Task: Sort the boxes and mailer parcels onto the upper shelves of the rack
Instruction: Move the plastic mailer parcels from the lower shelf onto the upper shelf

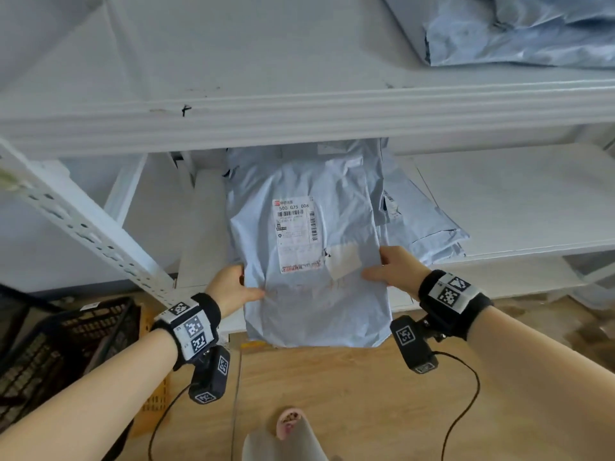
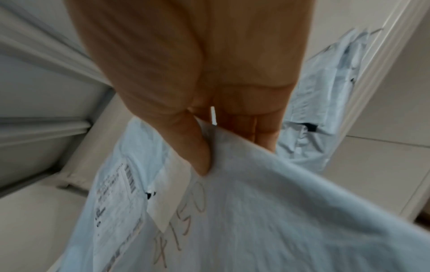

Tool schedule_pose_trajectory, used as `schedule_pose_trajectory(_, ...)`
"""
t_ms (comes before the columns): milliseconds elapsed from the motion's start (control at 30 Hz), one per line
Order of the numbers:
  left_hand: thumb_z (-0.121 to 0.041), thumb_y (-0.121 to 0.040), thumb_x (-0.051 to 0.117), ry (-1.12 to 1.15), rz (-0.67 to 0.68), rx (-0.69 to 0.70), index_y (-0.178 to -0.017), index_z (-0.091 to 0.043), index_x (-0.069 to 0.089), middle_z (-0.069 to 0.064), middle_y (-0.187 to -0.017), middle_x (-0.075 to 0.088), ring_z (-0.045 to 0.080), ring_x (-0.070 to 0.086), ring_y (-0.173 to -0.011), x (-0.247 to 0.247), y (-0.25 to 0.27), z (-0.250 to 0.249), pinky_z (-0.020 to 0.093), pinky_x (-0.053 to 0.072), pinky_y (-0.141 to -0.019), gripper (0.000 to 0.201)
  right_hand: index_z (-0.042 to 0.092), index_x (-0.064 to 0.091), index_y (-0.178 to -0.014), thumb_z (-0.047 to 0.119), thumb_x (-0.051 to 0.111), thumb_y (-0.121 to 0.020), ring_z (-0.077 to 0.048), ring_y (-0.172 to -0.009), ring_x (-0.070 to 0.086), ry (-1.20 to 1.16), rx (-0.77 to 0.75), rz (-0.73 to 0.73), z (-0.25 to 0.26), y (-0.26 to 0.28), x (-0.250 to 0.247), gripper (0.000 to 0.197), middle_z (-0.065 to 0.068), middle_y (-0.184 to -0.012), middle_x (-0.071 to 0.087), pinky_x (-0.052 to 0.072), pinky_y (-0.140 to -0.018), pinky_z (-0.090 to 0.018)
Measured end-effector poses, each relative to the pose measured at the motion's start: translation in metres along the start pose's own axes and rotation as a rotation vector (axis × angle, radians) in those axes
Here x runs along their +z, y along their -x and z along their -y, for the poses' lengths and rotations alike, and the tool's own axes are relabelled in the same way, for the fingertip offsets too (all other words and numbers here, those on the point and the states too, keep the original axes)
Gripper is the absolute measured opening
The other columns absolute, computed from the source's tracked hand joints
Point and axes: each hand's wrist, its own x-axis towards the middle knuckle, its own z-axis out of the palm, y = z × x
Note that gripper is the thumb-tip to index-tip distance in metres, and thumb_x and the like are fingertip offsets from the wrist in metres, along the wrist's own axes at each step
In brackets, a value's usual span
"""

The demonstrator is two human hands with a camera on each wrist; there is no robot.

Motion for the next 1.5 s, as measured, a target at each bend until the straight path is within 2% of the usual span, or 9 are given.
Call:
schedule_pose_trajectory(433,-0.016,-0.078,0.074,-0.167,-0.123,0.046,-0.095,-0.008,0.070,0.007,-0.091,0.071,0.021,0.065,-0.089,0.081,0.134,-0.031,0.035,0.055,-0.080,0.019,0.022,0.066,-0.084,0.014,0.068,-0.081,-0.011,-0.082,0.067,0.199,-0.190,-0.033,-0.055,0.147,-0.043,0.009,0.004,-0.087,0.071,0.052,-0.066,-0.020)
schedule_pose_trajectory(533,-0.016,-0.078,0.075,-0.060,-0.180,0.119,-0.082,-0.024,0.068,-0.010,-0.080,0.069,0.010,0.064,-0.082,0.072,0.155,-0.045,0.017,0.051,-0.067,0.011,0.022,0.068,-0.090,0.014,0.067,-0.083,-0.009,-0.084,0.068,0.183,-0.261,-0.023,-0.043,0.166,-0.054,0.011,0.006,-0.090,0.073,0.055,-0.072,-0.022)
schedule_pose_trajectory(667,-0.020,-0.078,0.077,-0.017,-0.304,0.215,-0.090,-0.022,0.068,-0.011,-0.085,0.071,0.004,0.066,-0.081,0.037,0.174,-0.073,0.021,0.052,-0.070,0.015,0.027,0.067,-0.090,0.013,0.067,-0.084,-0.001,-0.081,0.068,0.200,-0.386,-0.066,-0.008,0.182,-0.073,0.015,0.010,-0.090,0.072,0.057,-0.073,-0.023)
schedule_pose_trajectory(800,-0.015,-0.081,0.075,0.066,-0.401,0.347,-0.097,-0.024,0.064,-0.022,-0.079,0.070,-0.008,0.066,-0.074,-0.010,0.183,-0.108,0.006,0.047,-0.058,0.022,0.015,0.066,-0.097,0.010,0.068,-0.083,-0.017,-0.085,0.069,0.220,-0.488,-0.138,0.045,0.189,-0.095,0.016,0.001,-0.092,0.073,0.057,-0.080,-0.042)
schedule_pose_trajectory(1067,-0.005,-0.083,0.071,0.193,-0.492,0.497,-0.148,-0.033,0.024,-0.001,-0.110,0.069,0.013,0.068,-0.097,-0.114,0.176,-0.179,0.034,0.053,-0.088,0.085,0.022,0.052,-0.119,0.005,0.068,-0.084,-0.011,-0.086,0.069,0.179,-0.663,-0.227,0.161,0.177,-0.125,0.042,0.006,-0.100,0.069,0.060,-0.072,-0.032)
schedule_pose_trajectory(1267,-0.001,-0.089,0.056,-0.229,-0.564,0.533,-0.120,-0.028,0.066,0.007,-0.114,0.068,0.018,0.062,-0.090,-0.192,0.159,-0.215,0.029,0.046,-0.092,0.041,0.030,0.026,-0.141,0.002,0.069,-0.082,-0.026,-0.084,0.069,0.143,-0.687,-0.279,0.235,0.141,-0.122,0.078,-0.005,-0.101,0.067,0.059,-0.073,-0.043)
schedule_pose_trajectory(1333,-0.003,-0.092,0.053,-0.315,-0.527,0.484,-0.128,-0.020,0.061,0.005,-0.128,0.061,0.014,0.058,-0.102,-0.218,0.148,-0.225,0.024,0.039,-0.096,0.041,0.029,0.035,-0.138,0.005,0.069,-0.082,-0.027,-0.087,0.068,0.198,-0.696,-0.314,0.257,0.125,-0.117,0.070,-0.006,-0.101,0.064,0.057,-0.079,-0.043)
schedule_pose_trajectory(1433,-0.015,-0.092,0.057,-0.456,-0.478,0.390,-0.137,-0.011,0.051,0.007,-0.141,0.050,0.022,0.046,-0.128,-0.257,0.127,-0.240,0.027,0.032,-0.105,0.045,0.022,0.054,-0.130,0.013,0.069,-0.083,-0.016,-0.090,0.060,0.357,-0.688,-0.401,0.294,0.103,-0.107,0.051,0.003,-0.099,0.059,0.048,-0.072,-0.021)
schedule_pose_trajectory(1500,-0.026,-0.090,0.062,-0.541,-0.448,0.316,-0.127,-0.005,0.058,0.010,-0.132,0.055,0.026,0.052,-0.120,-0.271,0.111,-0.246,0.028,0.038,-0.098,0.043,0.018,0.055,-0.132,0.017,0.070,-0.082,-0.014,-0.092,0.058,0.380,-0.655,-0.392,0.316,0.089,-0.097,0.051,0.002,-0.105,0.059,0.046,-0.075,-0.020)
